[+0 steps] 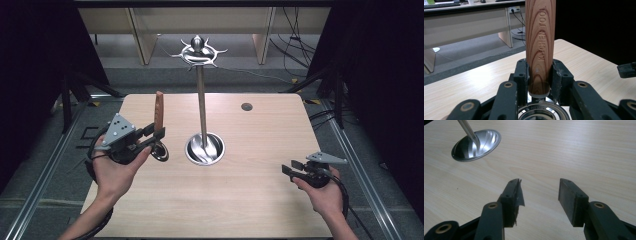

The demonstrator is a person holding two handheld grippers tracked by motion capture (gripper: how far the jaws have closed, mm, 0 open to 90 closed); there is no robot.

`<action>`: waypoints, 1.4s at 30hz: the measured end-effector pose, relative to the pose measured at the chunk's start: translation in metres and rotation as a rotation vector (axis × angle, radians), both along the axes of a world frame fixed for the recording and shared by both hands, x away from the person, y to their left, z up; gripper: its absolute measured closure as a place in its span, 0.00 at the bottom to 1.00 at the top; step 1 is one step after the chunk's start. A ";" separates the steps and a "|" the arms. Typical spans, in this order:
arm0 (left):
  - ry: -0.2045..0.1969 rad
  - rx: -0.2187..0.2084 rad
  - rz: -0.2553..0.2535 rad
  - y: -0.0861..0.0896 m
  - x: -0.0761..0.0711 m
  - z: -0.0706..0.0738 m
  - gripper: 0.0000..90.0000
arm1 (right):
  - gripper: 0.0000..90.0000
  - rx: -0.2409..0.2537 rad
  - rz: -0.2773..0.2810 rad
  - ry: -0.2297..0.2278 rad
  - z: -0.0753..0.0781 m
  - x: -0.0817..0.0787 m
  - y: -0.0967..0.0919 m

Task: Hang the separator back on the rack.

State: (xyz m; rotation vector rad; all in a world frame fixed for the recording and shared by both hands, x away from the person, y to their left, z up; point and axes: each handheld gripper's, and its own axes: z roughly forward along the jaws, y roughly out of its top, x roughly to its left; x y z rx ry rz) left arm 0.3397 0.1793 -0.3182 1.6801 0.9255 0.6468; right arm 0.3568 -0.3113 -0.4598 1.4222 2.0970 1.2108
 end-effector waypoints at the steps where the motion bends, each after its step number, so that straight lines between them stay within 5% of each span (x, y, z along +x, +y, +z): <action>1: -0.004 0.002 -0.002 0.000 0.001 0.000 0.76 | 0.58 0.000 0.000 0.000 0.000 0.000 0.000; 14: -0.041 0.020 -0.014 -0.014 0.007 0.009 0.76 | 0.58 -0.002 0.001 -0.002 0.000 0.000 0.000; 42: -0.071 -0.019 -0.010 -0.029 0.012 0.017 0.76 | 0.58 -0.027 -0.004 -0.015 -0.001 0.000 0.000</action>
